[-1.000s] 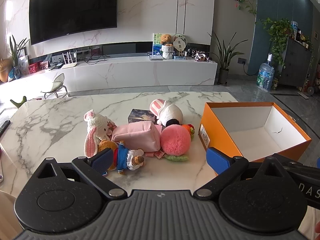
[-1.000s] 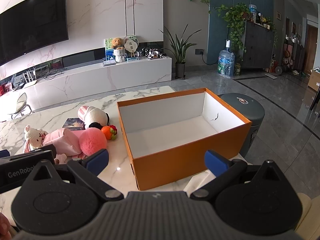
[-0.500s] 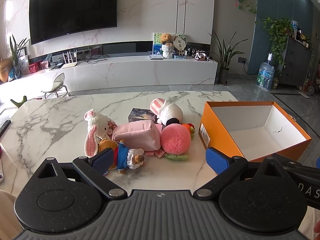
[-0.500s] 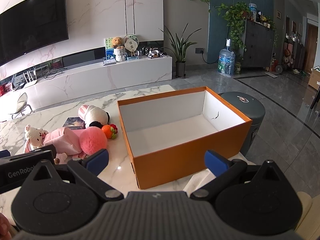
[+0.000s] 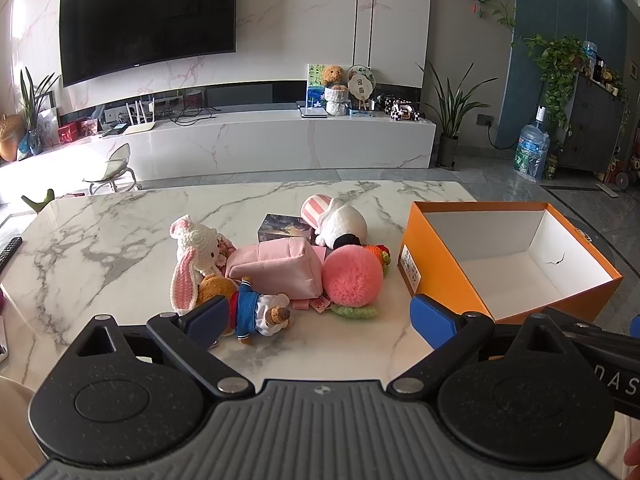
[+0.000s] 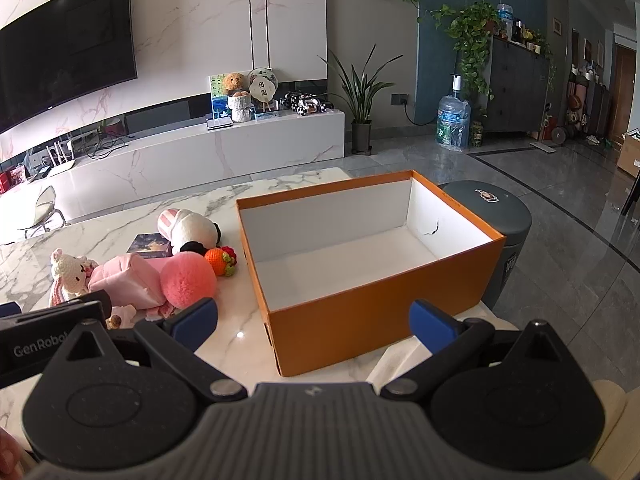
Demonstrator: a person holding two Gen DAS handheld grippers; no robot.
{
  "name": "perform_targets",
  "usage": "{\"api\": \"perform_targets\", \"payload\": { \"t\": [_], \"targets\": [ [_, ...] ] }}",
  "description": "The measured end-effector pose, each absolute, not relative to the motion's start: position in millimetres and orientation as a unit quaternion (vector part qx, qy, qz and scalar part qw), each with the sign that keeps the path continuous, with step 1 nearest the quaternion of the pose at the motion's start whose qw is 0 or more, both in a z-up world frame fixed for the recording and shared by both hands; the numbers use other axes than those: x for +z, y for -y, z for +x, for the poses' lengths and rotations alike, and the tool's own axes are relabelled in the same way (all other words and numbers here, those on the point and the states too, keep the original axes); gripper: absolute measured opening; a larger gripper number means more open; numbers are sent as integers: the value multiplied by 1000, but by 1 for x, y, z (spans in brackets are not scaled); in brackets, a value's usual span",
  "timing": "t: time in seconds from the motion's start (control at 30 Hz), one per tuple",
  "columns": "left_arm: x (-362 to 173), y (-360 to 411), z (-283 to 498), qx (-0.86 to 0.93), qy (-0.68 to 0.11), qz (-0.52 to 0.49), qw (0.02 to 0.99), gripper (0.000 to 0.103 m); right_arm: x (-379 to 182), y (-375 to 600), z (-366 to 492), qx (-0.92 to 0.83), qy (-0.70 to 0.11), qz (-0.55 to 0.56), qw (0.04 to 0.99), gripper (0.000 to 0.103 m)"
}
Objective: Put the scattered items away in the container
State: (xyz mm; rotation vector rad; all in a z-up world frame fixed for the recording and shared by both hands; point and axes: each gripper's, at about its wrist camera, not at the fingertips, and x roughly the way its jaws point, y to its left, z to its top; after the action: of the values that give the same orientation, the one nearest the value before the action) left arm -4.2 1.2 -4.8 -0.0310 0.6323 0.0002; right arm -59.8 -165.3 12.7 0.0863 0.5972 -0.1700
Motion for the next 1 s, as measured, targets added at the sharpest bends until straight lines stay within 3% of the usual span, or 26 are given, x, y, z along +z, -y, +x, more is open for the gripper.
{"api": "perform_targets", "payload": {
  "t": [0.8, 1.0],
  "targets": [
    [-10, -23, -5, 11, -303, -32, 953, 103, 8, 146, -53, -72, -282, 41, 956, 103],
    [-14, -35, 4, 10, -325, -77, 943, 103, 4, 142, -45, -70, -287, 39, 954, 103]
  ]
}}
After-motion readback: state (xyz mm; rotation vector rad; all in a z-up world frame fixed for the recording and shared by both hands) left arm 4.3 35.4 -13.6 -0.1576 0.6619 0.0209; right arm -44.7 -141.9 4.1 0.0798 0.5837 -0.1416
